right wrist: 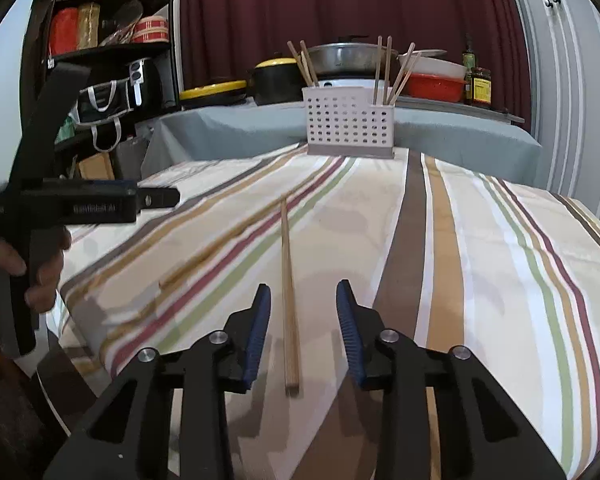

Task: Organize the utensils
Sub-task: 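Close the right tool on a chopstick while the left tool grasps another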

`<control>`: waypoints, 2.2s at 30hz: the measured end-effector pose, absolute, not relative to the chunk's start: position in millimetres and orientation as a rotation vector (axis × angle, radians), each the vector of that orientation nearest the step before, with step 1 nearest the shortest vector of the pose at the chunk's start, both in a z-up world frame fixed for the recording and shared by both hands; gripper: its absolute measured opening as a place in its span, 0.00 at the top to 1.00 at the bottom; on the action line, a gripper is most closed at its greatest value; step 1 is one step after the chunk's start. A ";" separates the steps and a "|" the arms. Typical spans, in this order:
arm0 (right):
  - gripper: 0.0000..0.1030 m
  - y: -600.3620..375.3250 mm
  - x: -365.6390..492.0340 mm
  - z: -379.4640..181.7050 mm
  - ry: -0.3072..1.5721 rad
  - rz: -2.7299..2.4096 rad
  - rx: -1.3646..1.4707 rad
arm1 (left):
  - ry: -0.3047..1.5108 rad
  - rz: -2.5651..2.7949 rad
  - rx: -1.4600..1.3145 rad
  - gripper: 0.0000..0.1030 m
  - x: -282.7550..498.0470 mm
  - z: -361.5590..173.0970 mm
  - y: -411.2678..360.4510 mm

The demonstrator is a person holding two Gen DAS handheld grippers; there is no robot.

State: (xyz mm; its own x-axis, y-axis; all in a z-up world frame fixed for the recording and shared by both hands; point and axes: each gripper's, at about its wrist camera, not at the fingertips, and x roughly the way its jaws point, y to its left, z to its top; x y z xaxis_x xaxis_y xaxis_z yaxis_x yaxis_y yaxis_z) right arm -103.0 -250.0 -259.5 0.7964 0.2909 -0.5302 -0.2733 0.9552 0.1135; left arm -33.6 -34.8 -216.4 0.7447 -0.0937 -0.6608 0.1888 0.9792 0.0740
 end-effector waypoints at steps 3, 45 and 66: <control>0.78 -250.4 -105.8 -265.5 0.587 0.307 0.032 | 0.714 -0.161 0.137 0.22 -35.8 -218.7 -36.7; 0.93 -253.5 -96.5 -257.7 0.535 0.251 0.051 | 0.732 -0.294 0.133 0.94 -57.2 -255.0 -63.6; 0.93 -254.7 -86.6 -171.3 0.383 0.201 0.040 | 0.485 -0.271 0.144 0.95 -57.5 -162.8 -46.6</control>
State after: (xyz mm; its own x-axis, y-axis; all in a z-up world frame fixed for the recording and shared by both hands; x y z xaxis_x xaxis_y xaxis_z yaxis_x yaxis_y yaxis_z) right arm -86.6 -254.7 -171.3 0.9078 0.2024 -0.3674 -0.1873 0.9793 0.0767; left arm -57.5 -46.6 -162.8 0.8501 -0.2221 -0.4775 0.2902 0.9542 0.0727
